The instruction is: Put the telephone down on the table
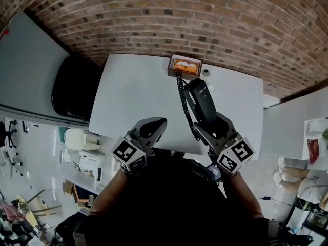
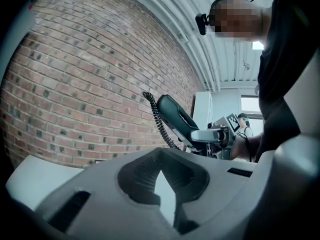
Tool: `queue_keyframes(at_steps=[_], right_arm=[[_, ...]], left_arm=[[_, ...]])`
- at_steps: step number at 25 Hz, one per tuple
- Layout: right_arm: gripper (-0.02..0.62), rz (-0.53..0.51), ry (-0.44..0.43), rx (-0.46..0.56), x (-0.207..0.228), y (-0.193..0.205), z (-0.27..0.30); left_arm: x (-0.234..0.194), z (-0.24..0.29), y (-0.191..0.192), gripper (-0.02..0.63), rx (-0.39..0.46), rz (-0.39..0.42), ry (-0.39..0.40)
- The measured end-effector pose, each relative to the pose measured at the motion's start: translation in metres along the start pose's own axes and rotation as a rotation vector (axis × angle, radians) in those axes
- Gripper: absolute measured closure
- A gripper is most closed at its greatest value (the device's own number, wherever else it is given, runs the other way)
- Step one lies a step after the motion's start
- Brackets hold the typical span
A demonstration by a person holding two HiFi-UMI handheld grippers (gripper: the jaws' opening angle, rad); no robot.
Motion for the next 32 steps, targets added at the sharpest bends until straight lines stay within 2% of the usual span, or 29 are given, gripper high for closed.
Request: queue_keyframes(at_steps=[7, 16, 24, 32], right_arm=[[0.330, 0.021, 0.030, -0.031, 0.015, 0.004, 0.014], [0.330, 0.084, 0.071, -0.094, 0.038, 0.030, 0.040], [0.330, 0.139, 0.069, -0.158, 0.059, 0.061, 0.069], [0.330, 0.135, 0.051, -0.243, 0.065, 0.087, 0.098]], left_arm=[[-0.023, 0.023, 0.003, 0.600, -0.017, -0.028, 0.034], [-0.050, 0.045, 0.013, 0.600, -0.063, -0.051, 0.062], [-0.072, 0.054, 0.032, 0.600, -0.102, -0.083, 0.078], [-0.094, 0.052, 0.045, 0.600, -0.130, -0.127, 0.053]])
Point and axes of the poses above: the fingertips, and each gripper's own axes: z forward along the fingers, x to its right, y out of its underside, the point moved 9 cm from there along -z, backward along the fingers, and after that the axes turned 6 degrees about -z, right-handed, at the moved point
